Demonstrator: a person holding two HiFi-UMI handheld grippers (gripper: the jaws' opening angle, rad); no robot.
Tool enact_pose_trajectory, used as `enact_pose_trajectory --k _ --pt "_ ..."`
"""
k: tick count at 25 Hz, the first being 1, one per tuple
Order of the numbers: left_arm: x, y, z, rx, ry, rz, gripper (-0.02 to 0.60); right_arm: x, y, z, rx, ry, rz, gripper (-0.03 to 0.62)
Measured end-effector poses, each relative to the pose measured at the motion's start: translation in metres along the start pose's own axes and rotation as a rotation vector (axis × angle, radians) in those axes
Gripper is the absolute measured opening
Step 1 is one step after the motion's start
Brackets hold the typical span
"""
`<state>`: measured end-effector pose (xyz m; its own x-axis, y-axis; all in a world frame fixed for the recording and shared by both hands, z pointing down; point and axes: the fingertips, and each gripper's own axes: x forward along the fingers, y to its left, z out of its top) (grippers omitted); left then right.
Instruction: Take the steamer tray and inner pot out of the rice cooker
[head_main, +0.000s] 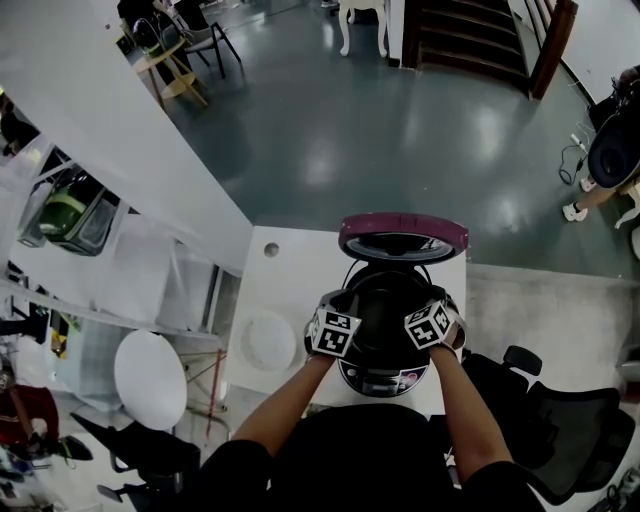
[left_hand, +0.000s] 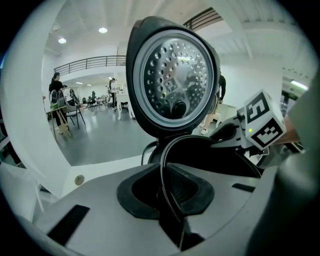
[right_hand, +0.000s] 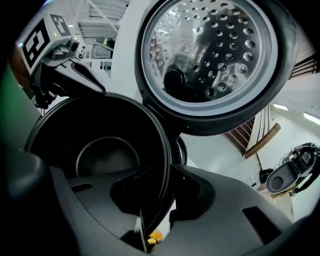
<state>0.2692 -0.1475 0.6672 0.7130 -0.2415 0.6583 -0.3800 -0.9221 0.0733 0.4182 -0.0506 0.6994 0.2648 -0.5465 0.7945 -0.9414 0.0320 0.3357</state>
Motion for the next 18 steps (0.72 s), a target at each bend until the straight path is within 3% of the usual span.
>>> enact_pose_trajectory --k 3,6,14,18 --pt "0.000 0.000 0.000 -0.006 0.005 -0.005 0.035 -0.005 -0.002 0.001 0.041 -0.019 -0.013 0.072" --pt "-0.001 0.002 -0.003 -0.070 0.008 -0.015 0.031 -0.009 -0.003 0.004 0.075 -0.040 0.000 0.065" --pt "-0.004 0.004 -0.004 -0.086 0.010 -0.018 0.029 -0.015 -0.006 0.011 0.209 -0.090 0.096 0.043" --pt "-0.006 0.003 -0.002 -0.132 -0.006 -0.026 0.029 -0.018 -0.007 0.011 0.279 -0.120 0.168 0.038"
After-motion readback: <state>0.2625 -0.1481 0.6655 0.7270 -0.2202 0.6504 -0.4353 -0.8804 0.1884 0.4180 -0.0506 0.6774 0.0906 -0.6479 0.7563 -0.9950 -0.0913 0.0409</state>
